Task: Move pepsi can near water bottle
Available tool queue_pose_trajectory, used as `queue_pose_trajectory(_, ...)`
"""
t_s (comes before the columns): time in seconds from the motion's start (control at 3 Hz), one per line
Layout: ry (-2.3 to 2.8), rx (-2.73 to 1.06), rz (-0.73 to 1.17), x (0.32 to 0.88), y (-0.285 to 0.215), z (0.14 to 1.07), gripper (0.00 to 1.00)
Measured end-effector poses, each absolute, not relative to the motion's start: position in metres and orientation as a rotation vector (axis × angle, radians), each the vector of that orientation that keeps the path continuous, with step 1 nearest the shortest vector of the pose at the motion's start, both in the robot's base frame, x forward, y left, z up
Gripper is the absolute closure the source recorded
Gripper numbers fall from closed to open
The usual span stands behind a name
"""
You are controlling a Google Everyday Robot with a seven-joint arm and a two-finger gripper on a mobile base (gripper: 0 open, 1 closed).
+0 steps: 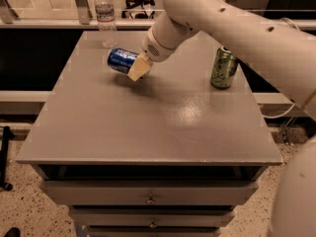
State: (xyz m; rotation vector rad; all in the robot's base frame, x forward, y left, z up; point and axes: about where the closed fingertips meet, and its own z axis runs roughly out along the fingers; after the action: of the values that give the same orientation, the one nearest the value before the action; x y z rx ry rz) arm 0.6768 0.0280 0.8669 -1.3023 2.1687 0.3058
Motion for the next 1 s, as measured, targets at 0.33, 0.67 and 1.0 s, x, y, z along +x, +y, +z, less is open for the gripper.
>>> queue_pose_trajectory(0.33, 2.170, -1.309, 0.303, 0.719, 0.040, 0.869, 1.00)
queue_pose_trajectory(0.67, 2.189, -1.318, 0.295, 0.749, 0.051, 0.868, 1.00)
queue_pose_trajectory(1.0, 2.221, -1.326, 0.297, 0.774, 0.064, 0.860, 1.00)
